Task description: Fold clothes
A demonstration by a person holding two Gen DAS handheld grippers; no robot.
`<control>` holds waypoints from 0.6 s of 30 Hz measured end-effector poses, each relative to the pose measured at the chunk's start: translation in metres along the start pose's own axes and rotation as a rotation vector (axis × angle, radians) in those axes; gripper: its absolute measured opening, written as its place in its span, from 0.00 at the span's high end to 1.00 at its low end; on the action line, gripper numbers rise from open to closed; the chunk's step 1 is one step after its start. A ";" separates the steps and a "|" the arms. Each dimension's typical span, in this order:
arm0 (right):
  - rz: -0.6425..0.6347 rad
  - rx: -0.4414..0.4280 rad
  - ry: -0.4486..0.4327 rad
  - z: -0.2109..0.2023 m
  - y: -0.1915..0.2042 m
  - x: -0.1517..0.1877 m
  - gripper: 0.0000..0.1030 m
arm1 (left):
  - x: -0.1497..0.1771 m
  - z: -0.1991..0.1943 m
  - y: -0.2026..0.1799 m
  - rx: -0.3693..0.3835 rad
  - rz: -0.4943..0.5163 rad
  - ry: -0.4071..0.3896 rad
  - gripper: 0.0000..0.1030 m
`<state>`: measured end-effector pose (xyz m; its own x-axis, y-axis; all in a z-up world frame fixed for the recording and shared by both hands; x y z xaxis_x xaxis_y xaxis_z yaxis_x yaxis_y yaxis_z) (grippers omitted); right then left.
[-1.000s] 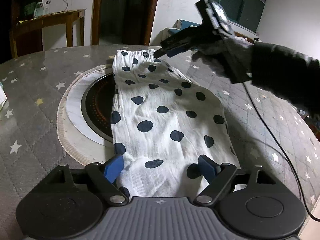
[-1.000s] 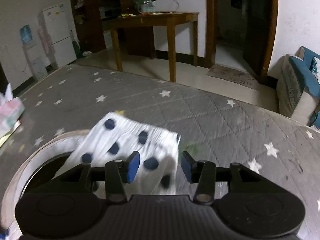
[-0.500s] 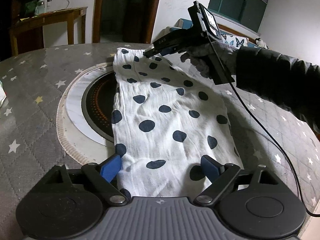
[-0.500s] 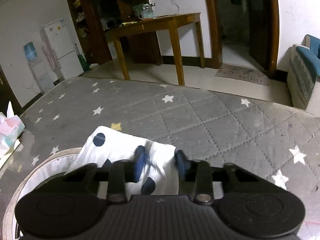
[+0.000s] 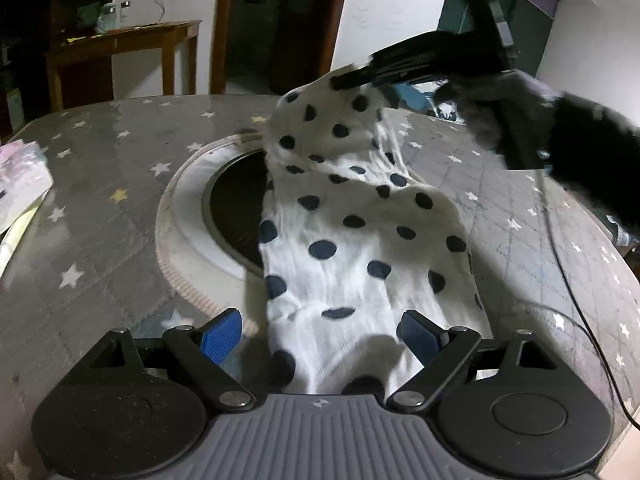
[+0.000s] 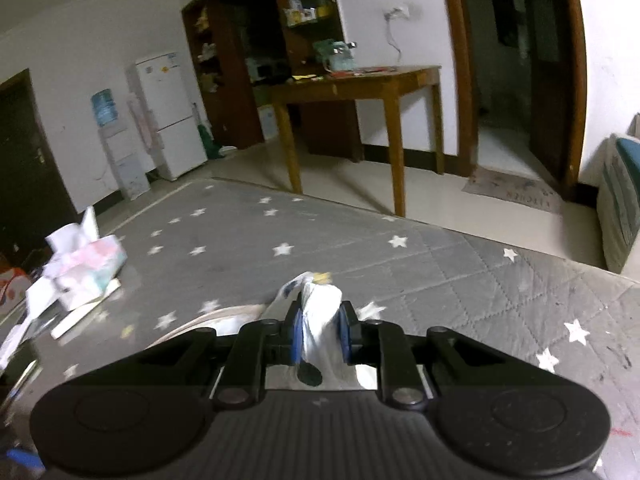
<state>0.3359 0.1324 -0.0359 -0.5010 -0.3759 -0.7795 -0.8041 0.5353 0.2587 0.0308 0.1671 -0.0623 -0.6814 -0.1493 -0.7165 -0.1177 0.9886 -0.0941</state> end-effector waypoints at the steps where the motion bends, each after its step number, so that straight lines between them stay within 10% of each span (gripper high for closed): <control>1: -0.005 -0.010 -0.002 -0.009 0.007 0.003 0.84 | 0.003 -0.002 0.001 -0.009 0.000 0.003 0.13; 18: -0.071 -0.232 0.047 -0.135 0.123 0.094 0.84 | 0.030 -0.020 -0.002 -0.073 0.008 0.039 0.10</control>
Point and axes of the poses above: each gripper's, at about its wrist camera, not at the fingertips, and z roughly the way its jaws point, y to its left, x to its underside, the point moved 5 cm from there along z, roughly the way its jaws point, and after that the axes turned 5 degrees about z, right-handed, at the moved point
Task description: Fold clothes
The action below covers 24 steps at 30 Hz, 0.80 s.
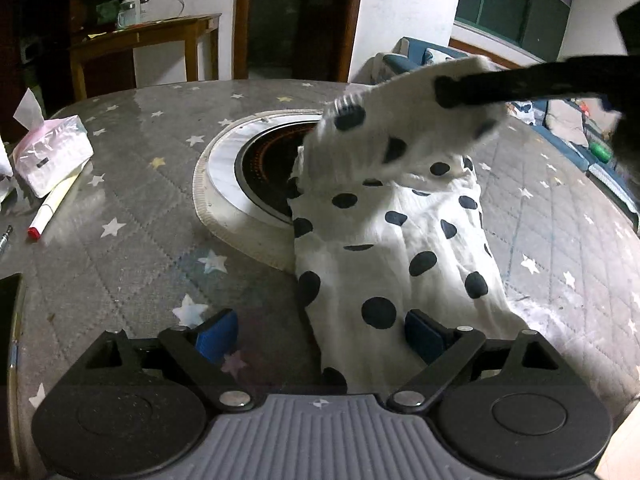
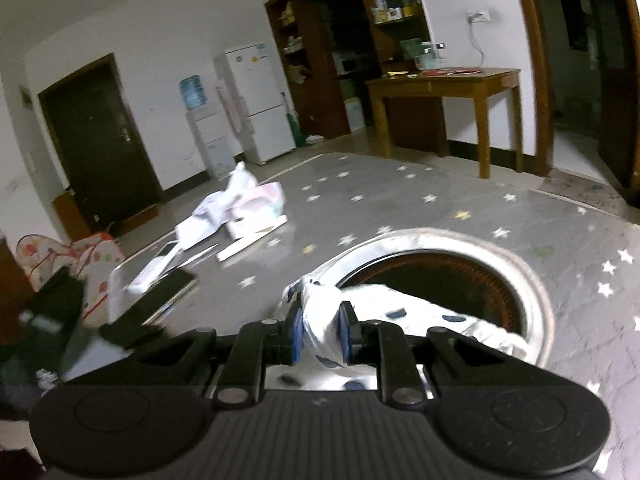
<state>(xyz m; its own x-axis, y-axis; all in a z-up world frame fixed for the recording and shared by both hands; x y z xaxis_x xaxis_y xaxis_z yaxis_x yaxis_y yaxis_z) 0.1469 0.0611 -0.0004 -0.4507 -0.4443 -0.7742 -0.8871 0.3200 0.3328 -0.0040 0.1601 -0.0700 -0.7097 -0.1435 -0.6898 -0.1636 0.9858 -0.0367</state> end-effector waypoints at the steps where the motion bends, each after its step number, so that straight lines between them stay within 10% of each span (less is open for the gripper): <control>1: -0.005 -0.007 0.003 -0.004 0.006 0.004 0.84 | 0.000 0.000 0.000 -0.003 0.004 0.001 0.10; 14: -0.105 -0.067 0.070 -0.025 0.056 0.049 0.84 | 0.004 -0.025 0.003 -0.020 0.022 -0.047 0.09; 24: -0.412 -0.047 0.159 -0.026 0.085 0.094 0.77 | 0.000 -0.061 0.034 -0.094 -0.001 -0.111 0.06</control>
Point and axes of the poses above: each gripper's, at about its wrist camera, not at the fingertips, and z roughly the way its jaws point, y to its left, x to its underside, the point moved 5 cm from there along z, roughly the way its jaws point, and after that the axes turned 5 degrees about z, right-handed, at the moved point
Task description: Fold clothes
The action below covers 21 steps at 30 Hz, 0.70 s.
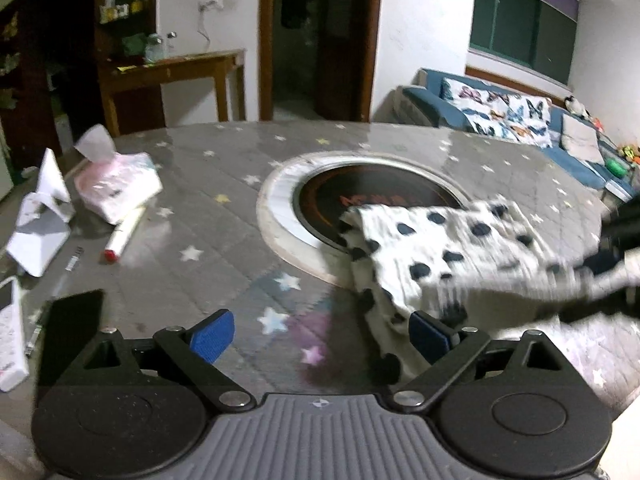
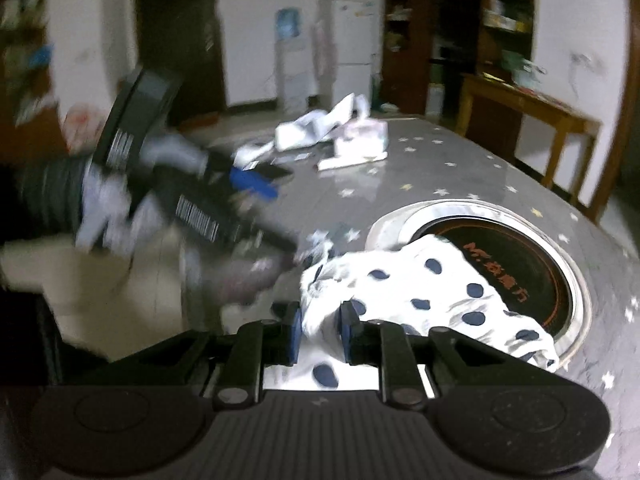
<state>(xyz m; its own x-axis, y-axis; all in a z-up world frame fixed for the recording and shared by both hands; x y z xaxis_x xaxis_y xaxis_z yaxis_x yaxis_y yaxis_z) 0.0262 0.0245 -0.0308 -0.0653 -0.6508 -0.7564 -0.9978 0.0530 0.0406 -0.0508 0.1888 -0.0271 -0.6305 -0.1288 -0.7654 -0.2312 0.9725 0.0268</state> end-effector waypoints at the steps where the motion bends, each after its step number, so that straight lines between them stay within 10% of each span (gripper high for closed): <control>1: -0.030 -0.002 0.016 0.003 0.005 0.004 0.74 | -0.003 -0.002 0.003 -0.007 -0.004 -0.010 0.06; 10: -0.056 -0.081 0.050 -0.001 0.030 0.019 0.68 | -0.026 -0.003 -0.002 0.008 -0.017 -0.072 0.03; 21: -0.101 0.046 0.060 0.027 0.037 0.009 0.65 | -0.032 0.009 -0.011 0.028 -0.041 -0.066 0.03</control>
Point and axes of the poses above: each gripper's, at about its wrist camera, not at the fingertips, and z roughly the way its jaws point, y to its left, x to its underside, the point moved 5 cm from there along z, roughly the way its jaws point, and after that the axes turned 5 degrees about z, right-handed, at the moved point
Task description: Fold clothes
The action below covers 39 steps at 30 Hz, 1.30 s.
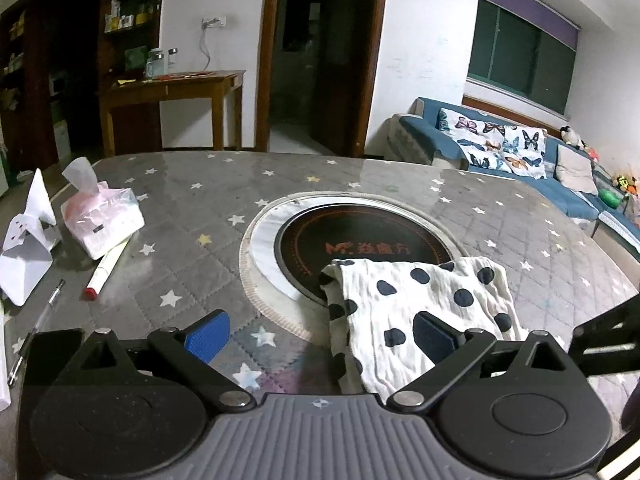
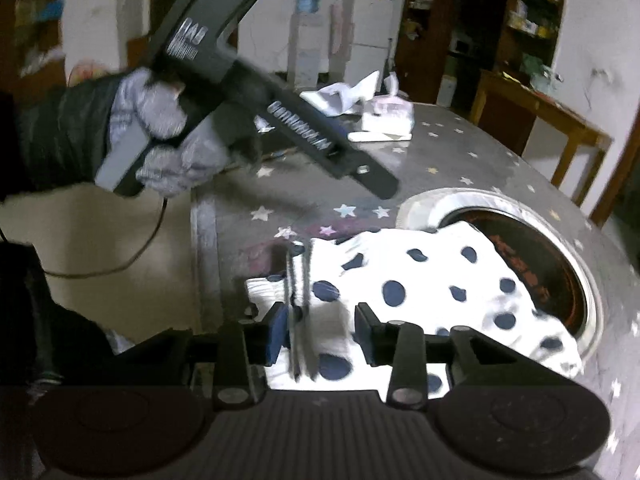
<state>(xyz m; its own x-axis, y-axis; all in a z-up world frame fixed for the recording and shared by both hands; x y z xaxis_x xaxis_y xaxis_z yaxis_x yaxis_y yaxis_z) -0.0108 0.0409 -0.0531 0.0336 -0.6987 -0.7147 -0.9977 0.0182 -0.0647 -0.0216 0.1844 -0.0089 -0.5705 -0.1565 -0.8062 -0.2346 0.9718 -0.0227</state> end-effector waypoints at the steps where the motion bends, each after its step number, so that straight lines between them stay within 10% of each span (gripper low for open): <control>1: -0.027 0.010 0.005 0.006 0.003 -0.001 0.65 | 0.002 0.000 0.002 -0.005 -0.004 0.004 0.03; 9: -0.158 0.069 0.056 0.031 0.018 0.002 0.66 | 0.013 0.000 0.013 -0.019 -0.031 0.029 0.03; 21: -0.006 0.009 0.023 0.011 -0.001 -0.010 0.88 | 0.008 -0.003 0.013 -0.007 -0.043 0.010 0.03; 39: 0.009 -0.072 0.001 -0.011 0.012 -0.002 0.81 | -0.003 -0.014 -0.020 0.103 0.006 -0.046 0.04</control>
<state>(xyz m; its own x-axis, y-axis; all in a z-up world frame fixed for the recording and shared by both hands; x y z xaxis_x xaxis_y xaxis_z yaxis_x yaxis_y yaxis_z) -0.0235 0.0350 -0.0451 0.0249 -0.6991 -0.7146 -0.9996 -0.0273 -0.0081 -0.0267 0.1632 0.0024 -0.5344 -0.1452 -0.8327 -0.1479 0.9860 -0.0770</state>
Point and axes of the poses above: each gripper's, at about its wrist camera, not at the fingertips, and z roughly the way its jaws point, y to its left, x to its underside, the point moved 5 cm from there along z, roughly the way its jaws point, and after that the axes turned 5 degrees about z, right-handed, at the moved point
